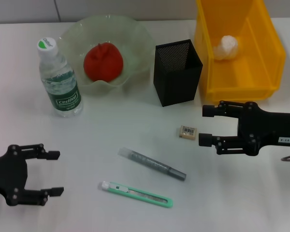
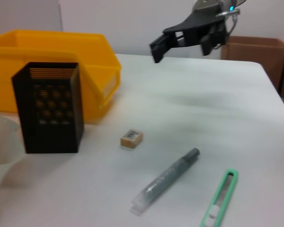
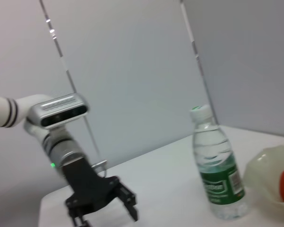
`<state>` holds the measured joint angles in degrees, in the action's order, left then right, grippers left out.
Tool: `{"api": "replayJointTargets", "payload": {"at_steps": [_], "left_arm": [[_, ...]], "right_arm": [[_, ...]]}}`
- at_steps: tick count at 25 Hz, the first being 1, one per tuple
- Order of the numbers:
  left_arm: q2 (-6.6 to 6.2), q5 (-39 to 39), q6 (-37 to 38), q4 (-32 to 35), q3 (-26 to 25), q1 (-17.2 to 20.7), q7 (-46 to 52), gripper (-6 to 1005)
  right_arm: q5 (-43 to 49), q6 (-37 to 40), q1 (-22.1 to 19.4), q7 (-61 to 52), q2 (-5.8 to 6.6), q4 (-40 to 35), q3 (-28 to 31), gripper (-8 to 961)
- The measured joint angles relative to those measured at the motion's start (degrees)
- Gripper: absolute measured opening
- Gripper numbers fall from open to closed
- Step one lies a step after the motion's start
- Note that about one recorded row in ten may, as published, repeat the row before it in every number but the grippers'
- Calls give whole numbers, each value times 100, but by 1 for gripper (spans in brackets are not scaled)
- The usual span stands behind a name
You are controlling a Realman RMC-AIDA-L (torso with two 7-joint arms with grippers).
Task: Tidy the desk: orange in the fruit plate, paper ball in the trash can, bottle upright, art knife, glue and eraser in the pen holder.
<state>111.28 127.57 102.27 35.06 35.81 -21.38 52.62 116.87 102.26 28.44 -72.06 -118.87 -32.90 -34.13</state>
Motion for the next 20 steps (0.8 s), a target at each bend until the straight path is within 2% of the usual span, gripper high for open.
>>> {"api": "replayJointTargets", "payload": {"at_steps": [5,7,9,13,20], "left_arm": [[0,-4,-9,0,-73,-5,9,798],[31,-5,-19,-1,-329,-7,19,798],[41,-5,-20,-2,-364,-8,20,798],[71,-6,-35,-8,-438,-14,115,798],[109,-14,-20,-9,-510,-39,307,798]], "right_arm": [[0,177,134,-575,24,-534,-429,808],[0,182,205,-781,36,-742,-677,808],[0,182,297,-975,56,-896,-939,808],[1,182,520,-1177,110,-967,-1256,808],[255,150,855,-1306,124,-975,-1430,808]]}}
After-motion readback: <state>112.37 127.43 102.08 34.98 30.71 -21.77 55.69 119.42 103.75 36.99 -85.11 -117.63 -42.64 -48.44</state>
